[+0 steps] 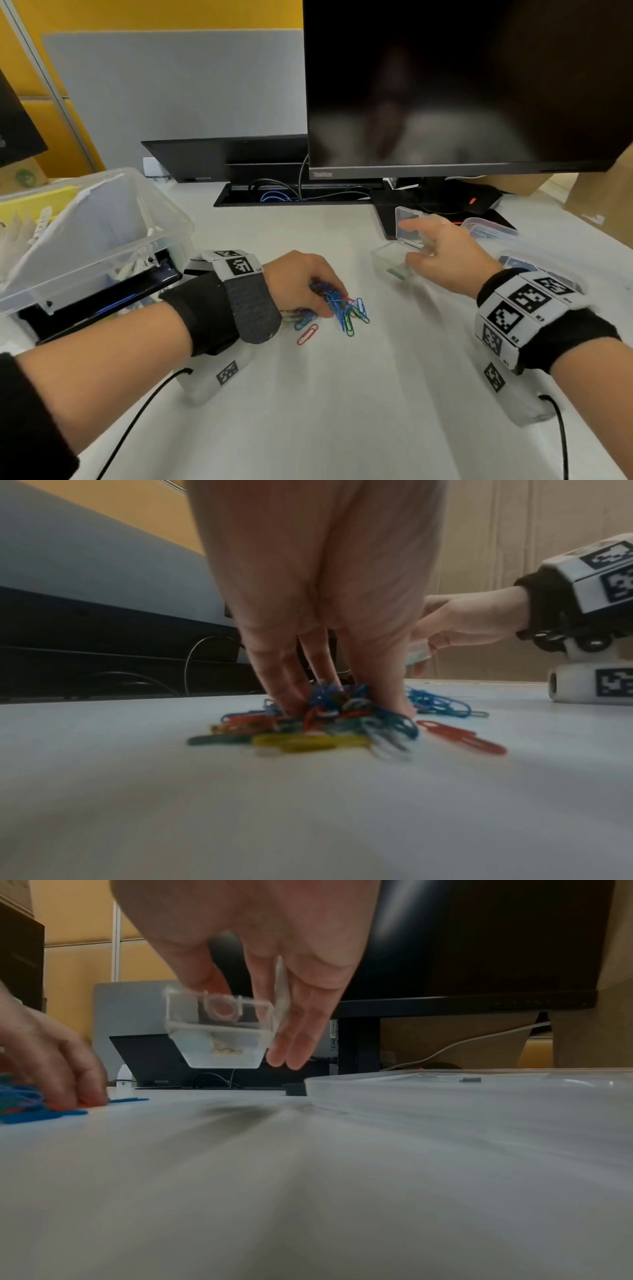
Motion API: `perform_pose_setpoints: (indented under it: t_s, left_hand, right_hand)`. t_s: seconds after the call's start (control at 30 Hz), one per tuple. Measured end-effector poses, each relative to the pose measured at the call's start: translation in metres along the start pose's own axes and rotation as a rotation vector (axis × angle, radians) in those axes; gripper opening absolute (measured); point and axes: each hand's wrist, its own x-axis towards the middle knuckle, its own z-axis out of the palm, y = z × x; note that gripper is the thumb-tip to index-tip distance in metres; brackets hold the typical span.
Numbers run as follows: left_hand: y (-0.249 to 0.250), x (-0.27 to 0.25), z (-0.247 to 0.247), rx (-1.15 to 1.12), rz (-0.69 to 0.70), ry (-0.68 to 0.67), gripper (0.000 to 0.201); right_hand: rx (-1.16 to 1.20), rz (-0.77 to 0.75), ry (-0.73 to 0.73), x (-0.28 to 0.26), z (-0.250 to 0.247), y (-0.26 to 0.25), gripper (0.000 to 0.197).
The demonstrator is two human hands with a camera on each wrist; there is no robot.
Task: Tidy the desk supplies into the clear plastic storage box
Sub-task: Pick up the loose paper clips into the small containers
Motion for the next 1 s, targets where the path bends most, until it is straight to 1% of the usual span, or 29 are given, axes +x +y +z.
perform_pose_setpoints:
  t_s: [0.07,0.13,0.23,0.3,0.37,0.47,0.6,0.67,0.73,0.8,0.87,0.9,0.93,1.0]
  left_hand:
    - [0.001,0.001,0.001,-0.007,-0.011,0.043,0.032]
    - [0.002,0.003,0.002,-0.012,-0.013,0.078,0.028]
    - [0.002,0.008,-0.001,-0.034,-0.023,0.137,0.025]
    - [0.005,0.012,-0.004,-0.062,-0.015,0.223,0.024]
    - [0.009,0.017,-0.006,-0.079,0.006,0.349,0.023]
    - [0.017,0.027,-0.006,-0.107,0.069,0.517,0.022]
    - [0.030,0.041,-0.003,-0.195,0.194,0.647,0.018]
    - [0.038,0.047,0.000,-0.257,0.268,0.654,0.015]
    - [0.042,0.051,0.004,-0.277,0.320,0.608,0.013]
    - [0.044,0.052,0.008,-0.281,0.333,0.512,0.011]
    - [0.044,0.050,0.011,-0.317,0.313,0.400,0.012]
    - [0.044,0.048,0.012,-0.325,0.306,0.369,0.013]
    - [0.044,0.047,0.012,-0.314,0.299,0.368,0.014]
    - [0.044,0.046,0.009,-0.281,0.263,0.446,0.016]
  right_hand:
    - [-0.025,-0.002,-0.049,0.000,0.000,0.001,0.056]
    - [-0.036,-0.016,-0.069,0.000,0.001,0.001,0.059]
    - [0.033,-0.003,-0.083,0.002,0.003,0.002,0.063]
    - [0.085,-0.002,-0.100,0.003,0.003,0.002,0.065]
    - [0.105,-0.015,-0.128,0.004,0.003,0.002,0.065]
    - [0.165,-0.016,-0.181,0.002,0.006,0.001,0.062]
    - [0.273,-0.041,-0.195,0.000,0.007,-0.002,0.058]
    - [0.317,-0.041,-0.201,0.000,0.007,-0.003,0.053]
    - [0.369,-0.042,-0.189,0.000,0.007,-0.003,0.052]
    - [0.425,-0.045,-0.168,0.000,0.005,-0.003,0.051]
    - [0.443,-0.056,-0.156,-0.001,0.005,-0.003,0.050]
    - [0.441,-0.058,-0.157,-0.001,0.005,-0.002,0.051]
    - [0.438,-0.053,-0.159,0.000,0.006,-0.001,0.052]
    - [0.430,-0.043,-0.152,0.001,0.007,0.000,0.053]
